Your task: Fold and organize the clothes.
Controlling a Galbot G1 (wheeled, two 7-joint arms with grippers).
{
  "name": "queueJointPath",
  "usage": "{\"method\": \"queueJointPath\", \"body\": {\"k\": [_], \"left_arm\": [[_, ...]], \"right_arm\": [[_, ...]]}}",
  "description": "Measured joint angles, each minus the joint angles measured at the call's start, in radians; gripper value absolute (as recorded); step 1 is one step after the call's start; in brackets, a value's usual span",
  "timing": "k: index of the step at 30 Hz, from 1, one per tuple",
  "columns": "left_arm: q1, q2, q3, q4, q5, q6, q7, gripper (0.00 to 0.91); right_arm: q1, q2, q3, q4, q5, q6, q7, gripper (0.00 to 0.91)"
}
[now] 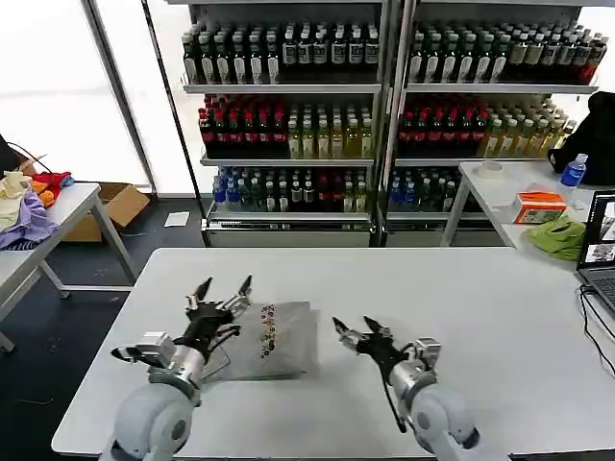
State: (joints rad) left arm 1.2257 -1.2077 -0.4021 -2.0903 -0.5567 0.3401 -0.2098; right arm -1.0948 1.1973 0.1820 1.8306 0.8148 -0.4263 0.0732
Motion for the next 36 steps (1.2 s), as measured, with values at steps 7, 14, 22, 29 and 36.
{"method": "queueJointPath", "body": {"k": [7,14,22,29,36], "left_arm": [[0.048,0.003,-0.091,-0.016,0.086,-0.009,0.038,0.907],[0.078,-0.006,-0.135,-0.02,0.128,-0.012,0.055,0.907],[0.104,-0.018,-0.165,-0.027,0.155,-0.015,0.063,0.907],[0.125,-0.029,-0.175,-0.03,0.169,-0.022,0.066,0.907],[0.13,-0.039,-0.172,-0.029,0.173,-0.025,0.069,0.907]], "right_arm": [[0.085,0.028,-0.136,-0.07,0.047,-0.03,0.014,0.0],[0.127,0.046,-0.203,-0.11,0.067,-0.036,0.012,0.0],[0.135,0.039,-0.223,-0.113,0.081,-0.037,0.011,0.0],[0.092,0.009,-0.186,-0.055,0.086,-0.051,0.015,0.0],[0.002,-0.064,-0.085,0.018,0.08,-0.073,-0.005,0.0]]}}
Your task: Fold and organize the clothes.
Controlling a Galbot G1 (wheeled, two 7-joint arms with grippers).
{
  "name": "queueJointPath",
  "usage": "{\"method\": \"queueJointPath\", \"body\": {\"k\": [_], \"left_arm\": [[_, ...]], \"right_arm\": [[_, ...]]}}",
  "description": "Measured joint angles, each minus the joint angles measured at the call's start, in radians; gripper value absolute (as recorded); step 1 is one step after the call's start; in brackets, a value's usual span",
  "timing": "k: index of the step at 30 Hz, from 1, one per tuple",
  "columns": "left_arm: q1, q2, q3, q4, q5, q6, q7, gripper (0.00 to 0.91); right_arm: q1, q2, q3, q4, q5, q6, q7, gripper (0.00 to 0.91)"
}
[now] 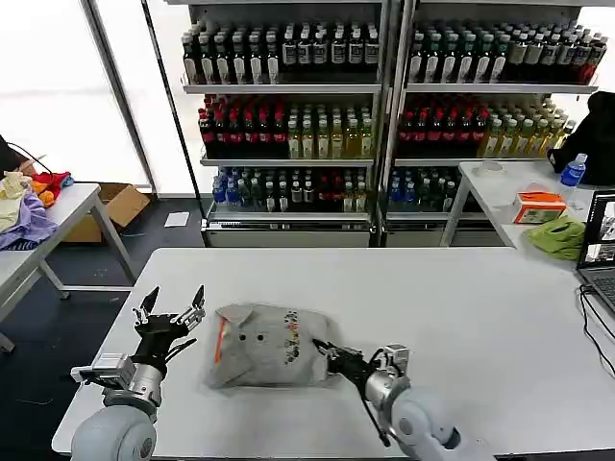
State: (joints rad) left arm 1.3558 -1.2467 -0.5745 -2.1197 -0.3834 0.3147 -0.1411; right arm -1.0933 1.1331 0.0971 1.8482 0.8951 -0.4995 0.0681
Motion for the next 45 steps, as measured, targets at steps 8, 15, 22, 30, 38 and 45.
{"method": "queueJointPath", "body": {"k": [8,15,22,30,38,45], "left_arm": [[-0.014,-0.009,0.017,0.01,0.0,0.0,-0.001,0.907],[-0.023,-0.016,0.032,0.002,-0.019,0.002,-0.006,0.907],[-0.021,-0.015,0.038,-0.005,-0.035,0.002,-0.002,0.907],[-0.026,-0.001,0.035,-0.002,-0.038,0.0,0.004,0.907],[-0.004,-0.008,0.036,0.007,-0.023,-0.01,0.032,0.907],[0.02,-0.019,0.042,0.0,-0.027,-0.023,0.037,0.907]], "right_arm": [[-0.073,-0.072,0.106,0.028,-0.069,-0.018,-0.035,0.907],[-0.139,-0.13,0.195,0.07,-0.11,-0.009,-0.059,0.907],[-0.194,-0.165,0.29,0.121,-0.127,0.002,-0.078,0.907],[-0.158,-0.12,0.275,0.158,-0.207,0.053,-0.054,0.907],[-0.01,0.024,0.077,0.054,-0.339,0.048,0.081,0.907],[0.051,0.134,-0.069,-0.043,-0.397,0.063,0.164,0.907]]}}
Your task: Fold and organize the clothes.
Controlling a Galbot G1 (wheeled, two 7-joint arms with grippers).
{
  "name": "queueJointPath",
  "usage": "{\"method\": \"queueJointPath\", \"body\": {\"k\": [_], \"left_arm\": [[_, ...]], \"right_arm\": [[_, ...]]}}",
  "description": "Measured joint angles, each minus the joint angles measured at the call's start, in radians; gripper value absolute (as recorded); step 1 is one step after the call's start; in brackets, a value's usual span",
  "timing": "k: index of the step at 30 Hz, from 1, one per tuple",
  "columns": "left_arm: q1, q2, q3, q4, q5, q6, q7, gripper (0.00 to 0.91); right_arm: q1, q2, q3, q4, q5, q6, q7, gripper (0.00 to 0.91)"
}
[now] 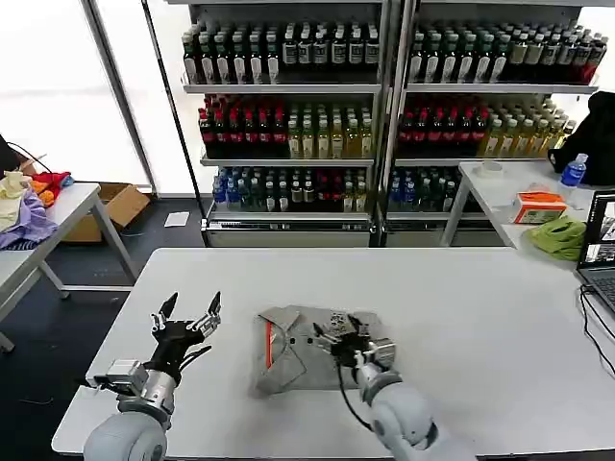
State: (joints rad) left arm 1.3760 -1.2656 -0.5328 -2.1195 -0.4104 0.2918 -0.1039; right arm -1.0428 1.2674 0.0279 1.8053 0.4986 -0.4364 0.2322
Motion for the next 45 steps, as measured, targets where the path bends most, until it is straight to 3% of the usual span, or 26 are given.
{"method": "queueJointPath", "body": {"k": [10,17,21,25,35,45], "left_arm": [[0.015,-0.007,0.017,-0.002,-0.007,-0.002,0.007,0.907],[0.008,-0.005,0.02,0.002,-0.002,-0.001,0.007,0.907],[0.015,-0.001,0.014,0.004,0.0,-0.005,0.012,0.907],[0.022,0.0,0.007,0.008,0.015,-0.012,0.021,0.907],[0.03,-0.005,-0.023,-0.002,0.031,-0.025,0.043,0.907],[0.076,0.002,-0.074,-0.043,0.036,-0.016,0.061,0.907]], "right_arm": [[0.017,0.056,-0.077,-0.042,-0.075,-0.058,0.155,0.907],[0.01,0.039,-0.063,0.007,-0.122,-0.017,0.167,0.907],[-0.013,0.007,-0.007,0.063,-0.143,0.058,0.117,0.907],[-0.054,-0.046,0.099,0.091,-0.126,0.145,0.03,0.907],[-0.277,-0.153,0.508,0.083,0.02,0.356,-0.213,0.907],[-0.424,-0.141,0.72,0.09,0.061,0.448,-0.355,0.907]]}}
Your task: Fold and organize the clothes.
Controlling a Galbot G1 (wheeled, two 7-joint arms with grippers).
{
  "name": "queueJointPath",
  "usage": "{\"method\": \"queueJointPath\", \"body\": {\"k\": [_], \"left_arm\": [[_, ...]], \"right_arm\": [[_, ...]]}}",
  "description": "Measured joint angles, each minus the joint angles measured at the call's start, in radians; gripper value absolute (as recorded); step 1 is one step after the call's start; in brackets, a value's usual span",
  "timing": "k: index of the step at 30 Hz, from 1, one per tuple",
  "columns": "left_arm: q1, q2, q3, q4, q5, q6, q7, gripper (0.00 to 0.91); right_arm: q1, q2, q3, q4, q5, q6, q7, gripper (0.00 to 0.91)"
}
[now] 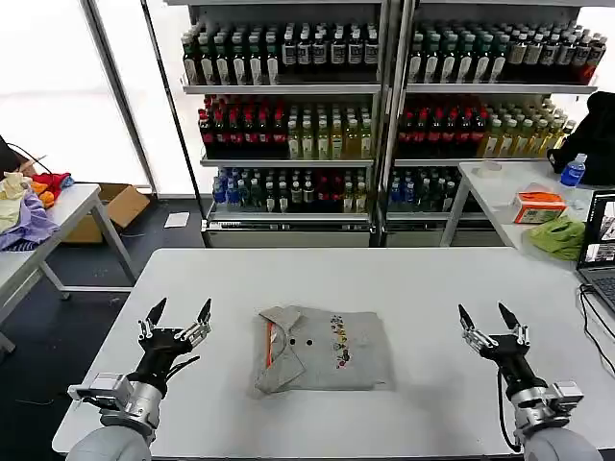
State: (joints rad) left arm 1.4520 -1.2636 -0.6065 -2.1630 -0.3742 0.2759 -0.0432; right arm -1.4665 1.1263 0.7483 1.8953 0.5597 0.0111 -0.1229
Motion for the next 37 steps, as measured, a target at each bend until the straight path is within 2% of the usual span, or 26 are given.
{"method": "queueJointPath", "body": {"k": [9,15,37], "left_arm": [[0.031,0.014,-0.044,-0.008,-0.012,-0.007,0.014,0.907],[0.06,0.026,-0.08,-0.011,-0.03,-0.019,0.024,0.907],[0.106,0.045,-0.157,-0.044,-0.074,-0.014,0.03,0.907]], "right_arm": [[-0.106,0.027,0.097,0.005,0.008,0.07,-0.056,0.907],[-0.168,0.033,0.119,0.018,0.015,0.105,-0.063,0.907],[-0.246,0.067,0.156,0.143,0.043,0.103,-0.057,0.907]]}}
